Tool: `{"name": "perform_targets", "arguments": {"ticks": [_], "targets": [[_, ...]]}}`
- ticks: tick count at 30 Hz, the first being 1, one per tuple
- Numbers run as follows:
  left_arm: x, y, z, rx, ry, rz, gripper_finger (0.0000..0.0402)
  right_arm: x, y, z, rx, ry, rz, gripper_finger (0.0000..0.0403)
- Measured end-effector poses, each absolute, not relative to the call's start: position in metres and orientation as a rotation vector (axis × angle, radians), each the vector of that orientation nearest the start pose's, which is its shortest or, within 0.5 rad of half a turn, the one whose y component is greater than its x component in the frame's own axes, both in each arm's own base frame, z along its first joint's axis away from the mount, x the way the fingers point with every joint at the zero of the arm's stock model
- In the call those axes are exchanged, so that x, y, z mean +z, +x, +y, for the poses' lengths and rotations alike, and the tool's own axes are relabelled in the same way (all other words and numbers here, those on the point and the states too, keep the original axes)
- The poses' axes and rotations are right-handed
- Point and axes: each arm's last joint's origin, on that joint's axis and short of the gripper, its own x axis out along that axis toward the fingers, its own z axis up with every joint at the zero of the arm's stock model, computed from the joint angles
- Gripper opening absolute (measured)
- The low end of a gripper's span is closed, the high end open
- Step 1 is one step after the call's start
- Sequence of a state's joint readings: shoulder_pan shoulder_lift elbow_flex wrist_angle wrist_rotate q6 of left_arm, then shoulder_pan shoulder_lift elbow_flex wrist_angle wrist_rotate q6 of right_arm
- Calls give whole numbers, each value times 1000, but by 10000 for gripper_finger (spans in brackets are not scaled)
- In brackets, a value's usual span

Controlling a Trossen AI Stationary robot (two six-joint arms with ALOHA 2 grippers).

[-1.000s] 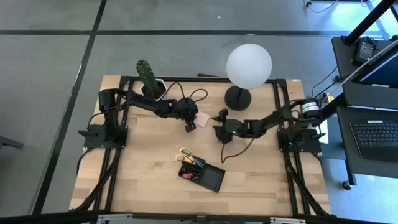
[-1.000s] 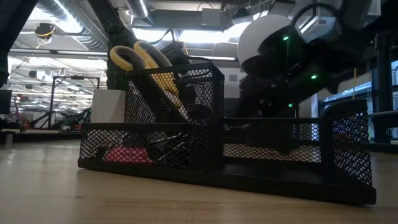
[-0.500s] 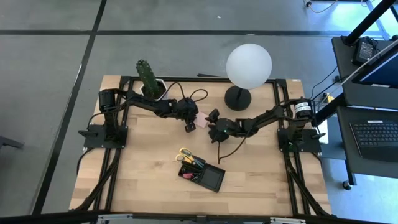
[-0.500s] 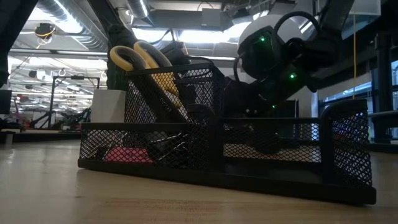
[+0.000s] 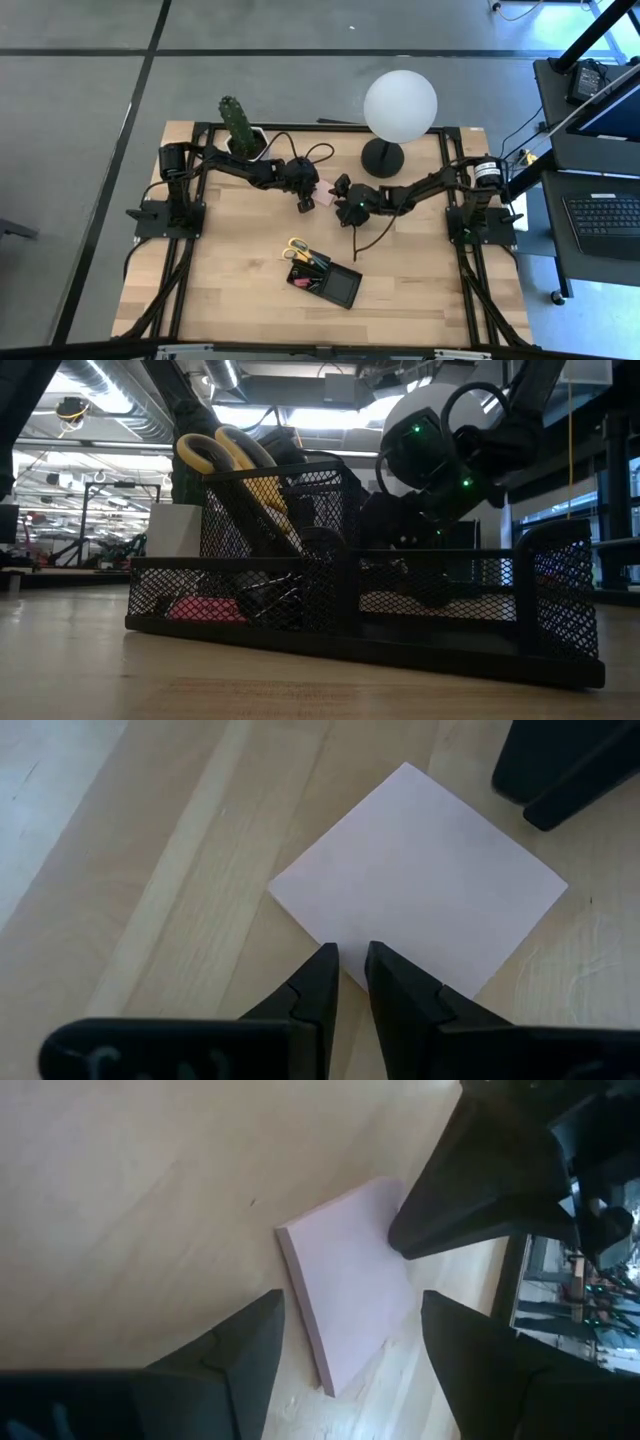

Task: Pick and place office supplies into organizer
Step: Put the pink sticky notes into the mesh desk organizer

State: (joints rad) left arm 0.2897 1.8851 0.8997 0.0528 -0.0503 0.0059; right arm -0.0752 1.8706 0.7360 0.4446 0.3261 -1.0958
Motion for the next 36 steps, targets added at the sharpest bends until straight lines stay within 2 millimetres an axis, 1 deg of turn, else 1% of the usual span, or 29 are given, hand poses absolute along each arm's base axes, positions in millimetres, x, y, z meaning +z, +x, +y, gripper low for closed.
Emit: {"name": "perform_targets", "arguments": {"ticks": [7, 12, 17, 23, 26, 29, 32, 36], "targets": [[106, 330, 100, 307, -109, 926, 56, 98, 327, -38, 36, -1107, 833, 236], [108, 333, 100, 290, -114, 888, 56, 97, 326, -44, 28, -1103, 849, 236], [108, 334, 100, 294, -120, 880, 56, 94, 323, -45, 34, -1101, 906, 236], [108, 334, 100, 295, -120, 880, 56, 92, 319, -46, 13, -1031, 956, 236], [108, 334, 100, 294, -114, 882, 56, 91, 319, -45, 39, -1063, 968, 236], [108, 334, 100, 294, -112, 877, 56, 92, 320, -45, 60, -1104, 964, 236], [109, 334, 100, 294, -110, 877, 56, 95, 324, -46, 118, -1147, 995, 235], [109, 334, 100, 294, -109, 876, 56, 101, 330, -47, 127, -1077, 1032, 235]]}}
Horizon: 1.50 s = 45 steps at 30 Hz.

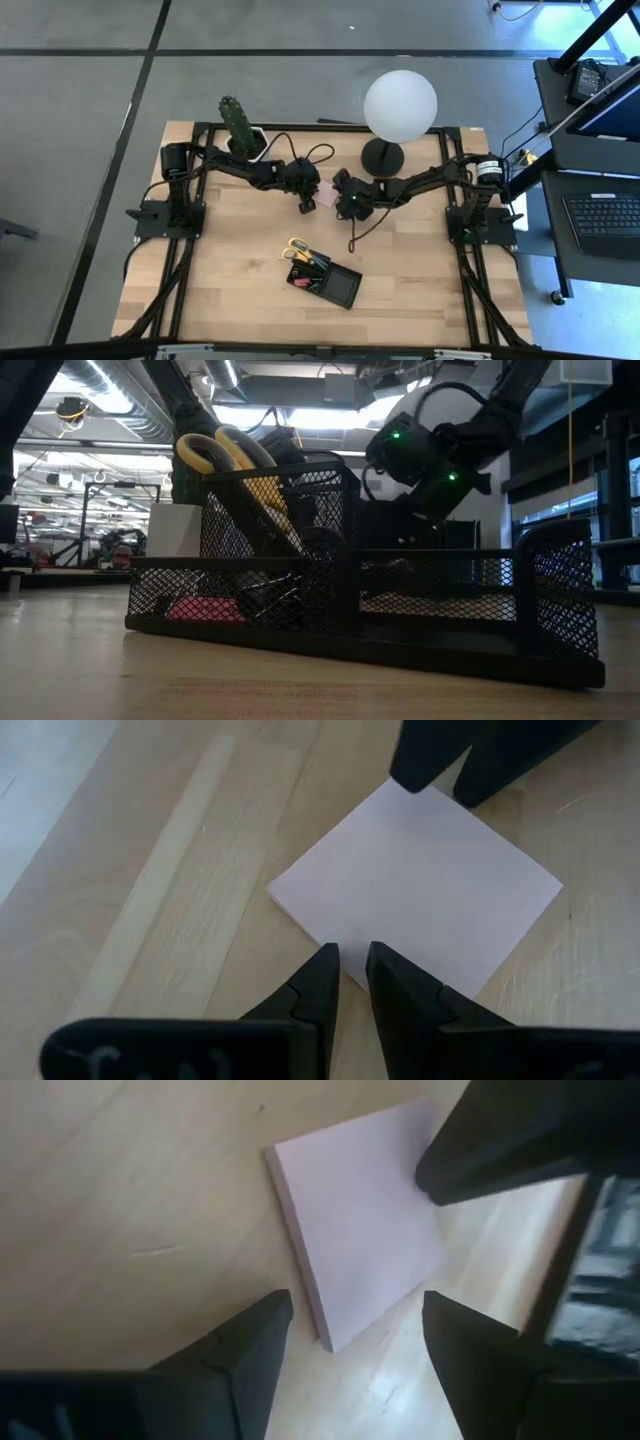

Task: Pick and place office supplies into organizer
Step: Put the pink sticky notes into the mesh desk organizer

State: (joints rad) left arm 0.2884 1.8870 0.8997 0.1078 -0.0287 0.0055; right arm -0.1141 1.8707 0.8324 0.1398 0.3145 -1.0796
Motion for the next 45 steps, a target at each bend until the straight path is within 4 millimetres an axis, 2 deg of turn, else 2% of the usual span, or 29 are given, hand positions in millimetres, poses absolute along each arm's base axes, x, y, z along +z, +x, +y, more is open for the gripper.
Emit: {"name": "perform_targets", "arguments": {"ticks": [3, 9, 16, 26, 33, 45], "targets": [[109, 334, 100, 295, -107, 876, 56, 106, 335, -47, 154, -1012, 1059, 229], [109, 334, 100, 292, -100, 876, 56, 108, 337, -47, 184, -1009, 1073, 200], [109, 335, 100, 295, -107, 870, 56, 96, 340, -47, 183, -1025, 1093, 175], [110, 338, 95, 223, -148, 834, 56, 94, 347, -48, 117, -1043, 1032, 171], [110, 339, 92, 216, -144, 834, 56, 95, 351, -49, 54, -981, 988, 167], [110, 337, 98, 300, -116, 844, 56, 95, 352, -41, 13, -1018, 1008, 91]]}}
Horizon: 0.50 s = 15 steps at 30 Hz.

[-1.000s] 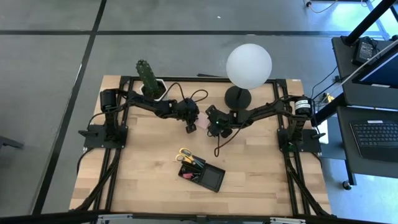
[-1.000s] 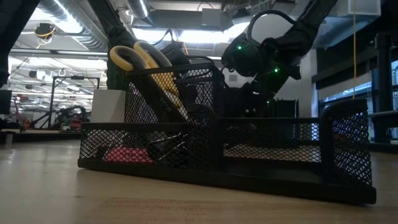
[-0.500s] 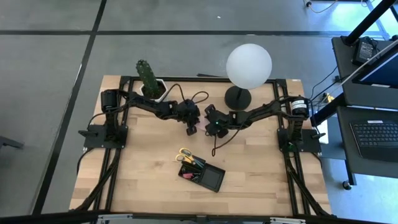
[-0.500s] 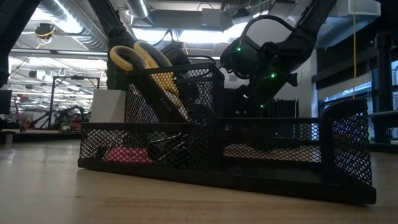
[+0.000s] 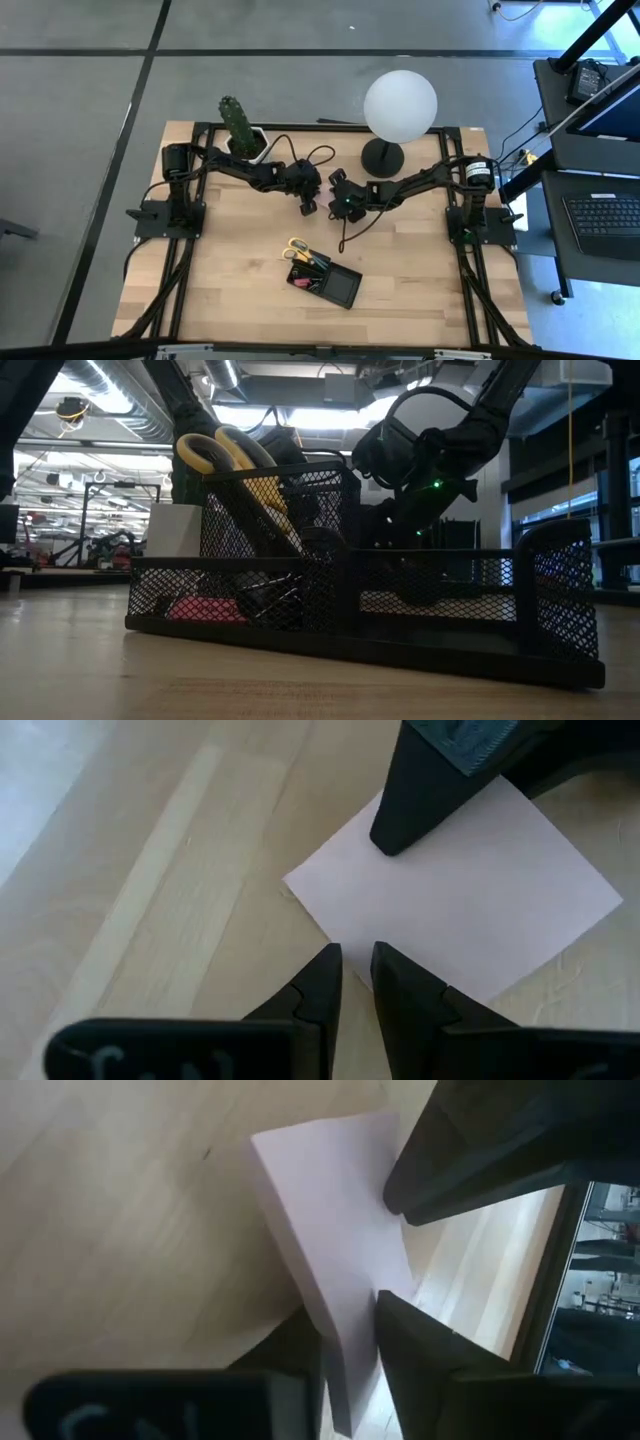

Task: Pick and place office supplies into organizer
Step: Put the pink sticky notes into the mesh desk organizer

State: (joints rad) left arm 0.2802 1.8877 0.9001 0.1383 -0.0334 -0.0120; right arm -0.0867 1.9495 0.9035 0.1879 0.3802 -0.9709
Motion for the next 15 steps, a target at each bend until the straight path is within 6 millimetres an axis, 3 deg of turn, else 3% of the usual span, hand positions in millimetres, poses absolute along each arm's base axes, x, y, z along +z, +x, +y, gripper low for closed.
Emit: {"name": "perform_targets", "arguments": {"ticks": [9, 15], "targets": [[126, 337, 93, 254, 54, 823, 56, 101, 350, -42, -52, -1015, 1031, 20], [155, 332, 89, 294, 85, 770, 56, 118, 343, -42, -109, -942, 1031, 25]]}}
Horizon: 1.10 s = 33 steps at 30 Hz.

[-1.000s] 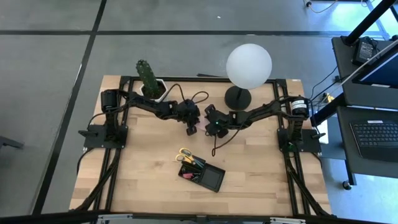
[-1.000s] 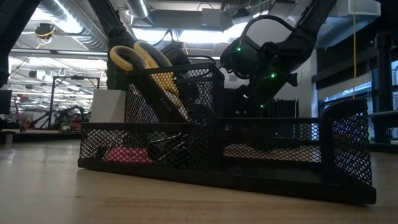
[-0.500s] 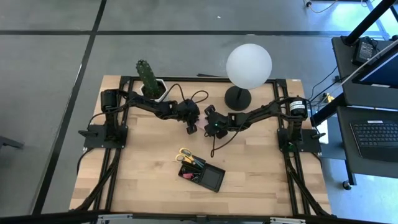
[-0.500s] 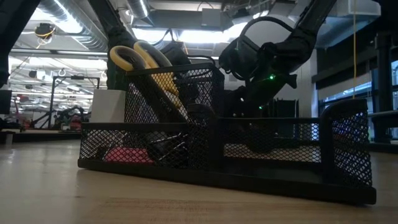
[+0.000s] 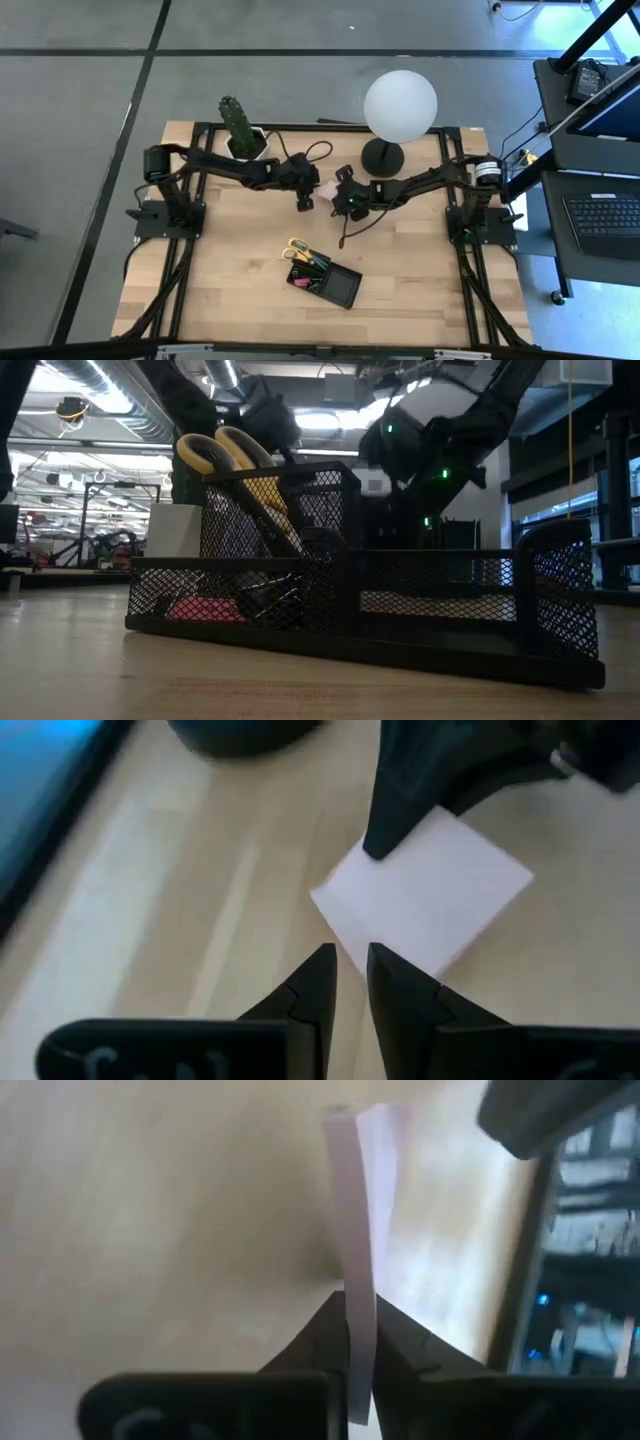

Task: Pick and place office supplies into organizer
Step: Put the pink sticky notes into the mesh desk organizer

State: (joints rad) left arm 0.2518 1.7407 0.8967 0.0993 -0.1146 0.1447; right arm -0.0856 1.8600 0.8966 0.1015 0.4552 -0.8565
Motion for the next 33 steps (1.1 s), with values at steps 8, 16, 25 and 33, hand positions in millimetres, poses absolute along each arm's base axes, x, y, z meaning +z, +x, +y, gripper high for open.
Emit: {"name": "perform_targets", "arguments": {"ticks": [8, 16, 25, 33], "targets": [[189, 318, 82, 290, 91, 736, 56, 162, 319, -27, -213, -644, 1063, 18], [194, 312, 80, 297, 54, 764, 56, 222, 306, 4, -186, -149, 1163, 20], [191, 308, 80, 284, 66, 819, 56, 254, 310, 61, -86, 195, 1138, 20], [185, 301, 78, 228, 152, 928, 56, 264, 307, 112, -281, 214, 1084, 18]]}}
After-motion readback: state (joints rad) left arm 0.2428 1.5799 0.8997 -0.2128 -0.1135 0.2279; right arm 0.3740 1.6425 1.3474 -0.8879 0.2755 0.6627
